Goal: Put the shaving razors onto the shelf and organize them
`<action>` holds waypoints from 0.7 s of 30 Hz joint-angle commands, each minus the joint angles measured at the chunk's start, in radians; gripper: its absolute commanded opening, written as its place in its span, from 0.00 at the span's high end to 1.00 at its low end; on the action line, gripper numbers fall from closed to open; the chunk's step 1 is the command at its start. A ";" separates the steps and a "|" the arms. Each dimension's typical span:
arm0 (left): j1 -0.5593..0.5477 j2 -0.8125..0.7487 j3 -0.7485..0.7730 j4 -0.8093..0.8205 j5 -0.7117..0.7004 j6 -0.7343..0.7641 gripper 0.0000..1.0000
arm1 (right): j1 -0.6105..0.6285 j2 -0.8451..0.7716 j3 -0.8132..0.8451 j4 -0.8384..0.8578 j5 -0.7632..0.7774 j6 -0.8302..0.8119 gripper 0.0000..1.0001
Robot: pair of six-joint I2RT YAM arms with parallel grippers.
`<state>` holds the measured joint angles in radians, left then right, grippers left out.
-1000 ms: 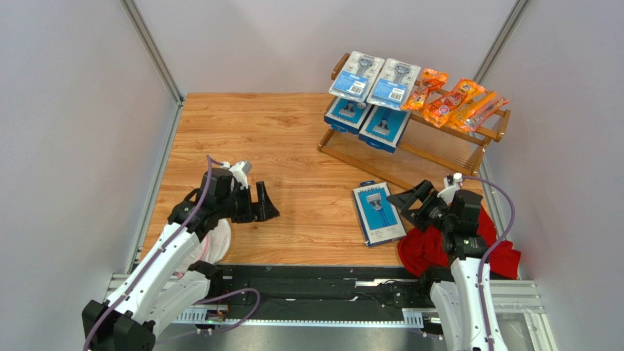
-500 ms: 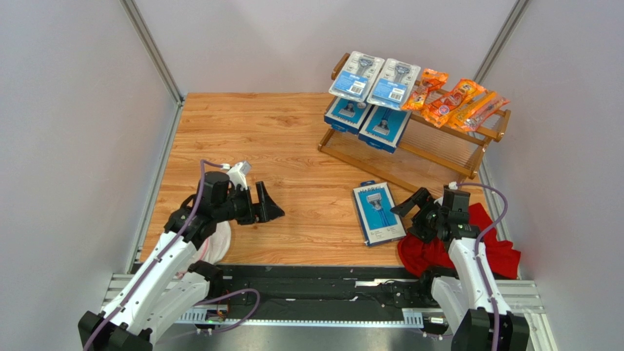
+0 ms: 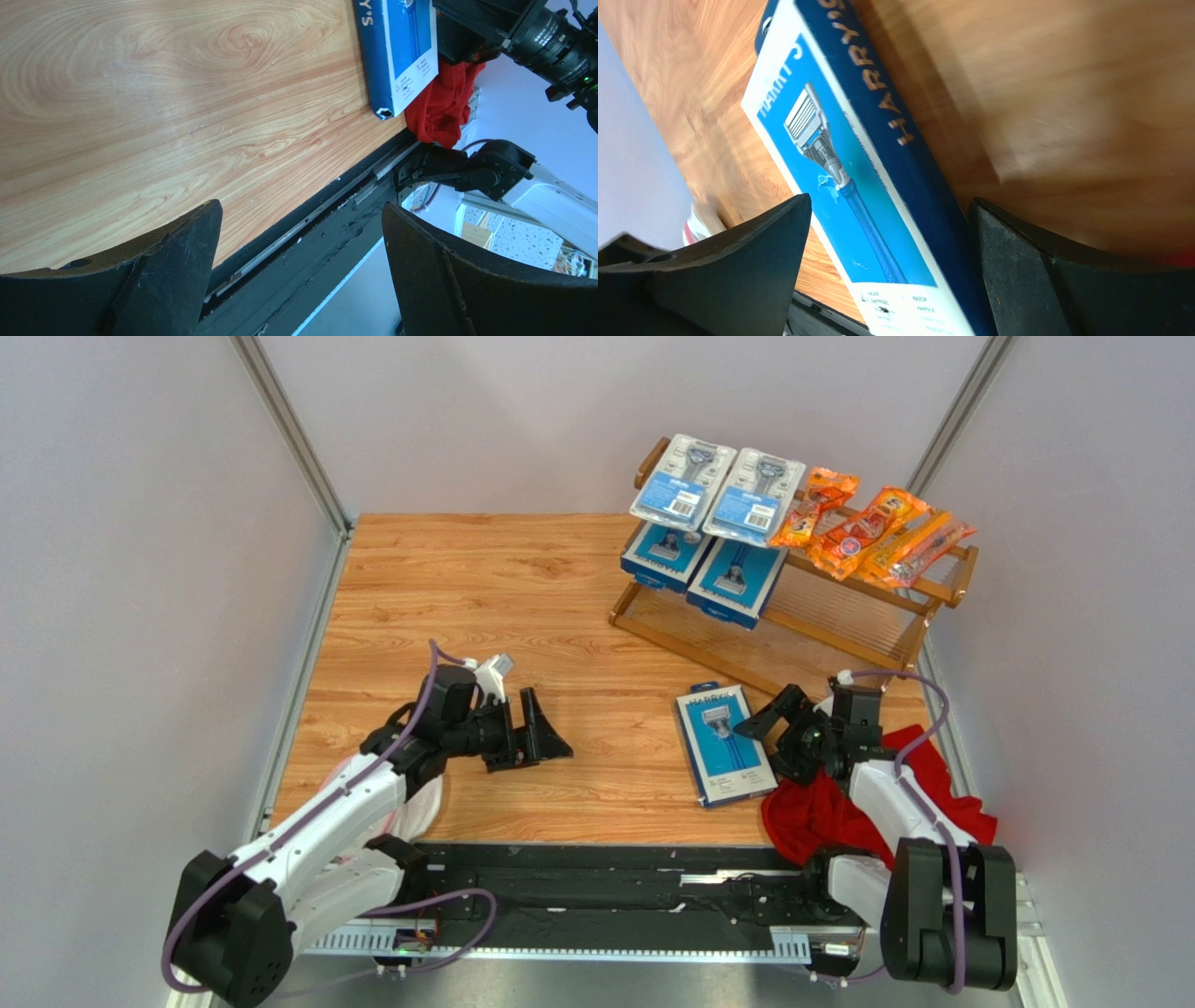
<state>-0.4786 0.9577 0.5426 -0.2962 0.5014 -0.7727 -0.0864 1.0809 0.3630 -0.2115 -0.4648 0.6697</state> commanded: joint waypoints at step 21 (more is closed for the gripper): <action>-0.133 0.674 0.282 0.462 -0.012 -0.094 0.08 | 0.507 0.291 0.137 0.141 0.319 0.159 0.09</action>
<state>-0.5785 1.5299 0.6674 0.0605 0.4953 -0.8772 0.4179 1.3693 0.5308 -0.0307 -0.3038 0.7815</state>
